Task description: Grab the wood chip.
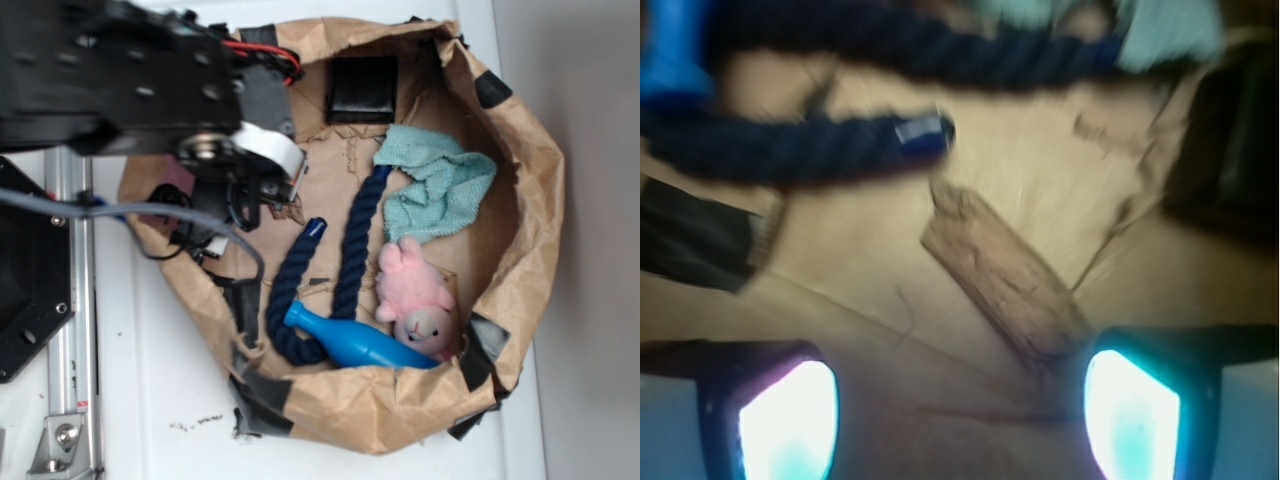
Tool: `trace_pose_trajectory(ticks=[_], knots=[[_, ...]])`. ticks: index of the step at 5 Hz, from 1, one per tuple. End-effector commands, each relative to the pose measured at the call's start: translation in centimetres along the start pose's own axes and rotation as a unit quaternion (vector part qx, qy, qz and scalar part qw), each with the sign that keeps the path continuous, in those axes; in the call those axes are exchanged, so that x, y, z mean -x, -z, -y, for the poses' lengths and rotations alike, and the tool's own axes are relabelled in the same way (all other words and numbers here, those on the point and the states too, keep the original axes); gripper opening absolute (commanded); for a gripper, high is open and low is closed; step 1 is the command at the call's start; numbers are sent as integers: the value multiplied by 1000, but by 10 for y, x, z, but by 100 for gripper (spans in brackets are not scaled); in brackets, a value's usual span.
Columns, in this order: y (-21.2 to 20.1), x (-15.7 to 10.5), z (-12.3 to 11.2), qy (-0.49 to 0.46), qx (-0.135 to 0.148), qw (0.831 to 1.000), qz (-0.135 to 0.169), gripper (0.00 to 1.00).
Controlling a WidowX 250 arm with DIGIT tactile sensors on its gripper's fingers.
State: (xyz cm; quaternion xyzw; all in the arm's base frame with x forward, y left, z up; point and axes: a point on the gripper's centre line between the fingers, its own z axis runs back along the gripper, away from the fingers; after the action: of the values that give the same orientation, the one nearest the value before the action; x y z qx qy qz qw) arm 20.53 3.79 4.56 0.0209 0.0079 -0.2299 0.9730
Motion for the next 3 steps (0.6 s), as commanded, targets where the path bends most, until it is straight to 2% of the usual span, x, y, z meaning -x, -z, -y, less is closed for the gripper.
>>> trace_pose_trajectory(ticks=[1,2,3], knots=[[18,-8,-3,22,-30,999,6,100],[19,-2,0,39,-29,999,16,100],[20,0,3,41,-29,999,11,100]])
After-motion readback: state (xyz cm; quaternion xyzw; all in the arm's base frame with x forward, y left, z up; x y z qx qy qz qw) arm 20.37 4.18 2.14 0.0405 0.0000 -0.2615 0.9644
